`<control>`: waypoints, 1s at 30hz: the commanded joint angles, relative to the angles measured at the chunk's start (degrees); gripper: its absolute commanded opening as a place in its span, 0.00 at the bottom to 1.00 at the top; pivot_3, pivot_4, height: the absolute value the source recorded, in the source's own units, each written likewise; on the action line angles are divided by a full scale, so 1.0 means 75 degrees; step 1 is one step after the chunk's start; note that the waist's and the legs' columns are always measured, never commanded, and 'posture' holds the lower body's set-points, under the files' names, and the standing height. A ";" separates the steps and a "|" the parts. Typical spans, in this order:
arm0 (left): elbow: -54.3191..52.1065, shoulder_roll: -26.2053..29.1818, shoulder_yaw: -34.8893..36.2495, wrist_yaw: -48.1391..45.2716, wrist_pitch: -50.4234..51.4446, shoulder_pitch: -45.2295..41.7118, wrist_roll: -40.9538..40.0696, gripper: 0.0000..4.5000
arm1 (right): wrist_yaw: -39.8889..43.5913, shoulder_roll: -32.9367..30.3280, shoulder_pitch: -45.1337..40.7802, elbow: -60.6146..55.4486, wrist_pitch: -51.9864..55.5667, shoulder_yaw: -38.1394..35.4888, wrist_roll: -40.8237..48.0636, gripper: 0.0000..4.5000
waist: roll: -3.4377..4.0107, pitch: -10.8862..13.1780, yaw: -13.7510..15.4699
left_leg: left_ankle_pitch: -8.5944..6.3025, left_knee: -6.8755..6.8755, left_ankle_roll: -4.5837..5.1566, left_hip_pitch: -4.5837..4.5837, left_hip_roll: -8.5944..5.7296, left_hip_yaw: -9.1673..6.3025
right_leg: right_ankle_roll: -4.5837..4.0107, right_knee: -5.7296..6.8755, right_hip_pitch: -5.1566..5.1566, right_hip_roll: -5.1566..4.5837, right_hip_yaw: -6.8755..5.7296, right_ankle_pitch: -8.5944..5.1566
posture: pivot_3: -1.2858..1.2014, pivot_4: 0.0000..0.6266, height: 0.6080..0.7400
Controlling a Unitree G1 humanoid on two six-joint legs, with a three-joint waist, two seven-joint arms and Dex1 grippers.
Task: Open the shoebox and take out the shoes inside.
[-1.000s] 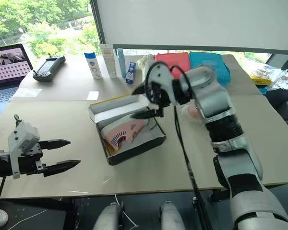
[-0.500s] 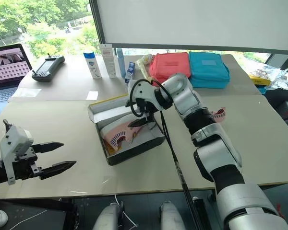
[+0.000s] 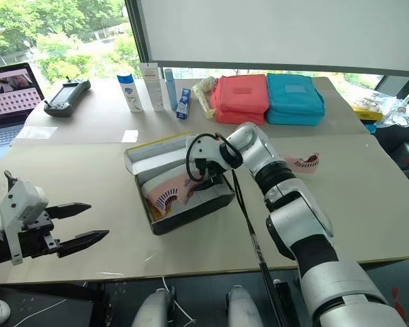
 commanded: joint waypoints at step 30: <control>0.1195 0.0580 -0.1756 -0.0723 -0.0665 -0.1834 0.0480 1.00 | -0.1437 -0.2313 0.0433 -0.4974 0.3942 -0.2264 0.0538 0.13 | -0.0002 0.0001 0.0070 | 0.0003 -0.0001 -0.0003 -0.0006 -0.0001 0.0002 | 0.0002 -0.0001 -0.0004 -0.0001 0.0001 0.0000 | 0.52 0.24 0.81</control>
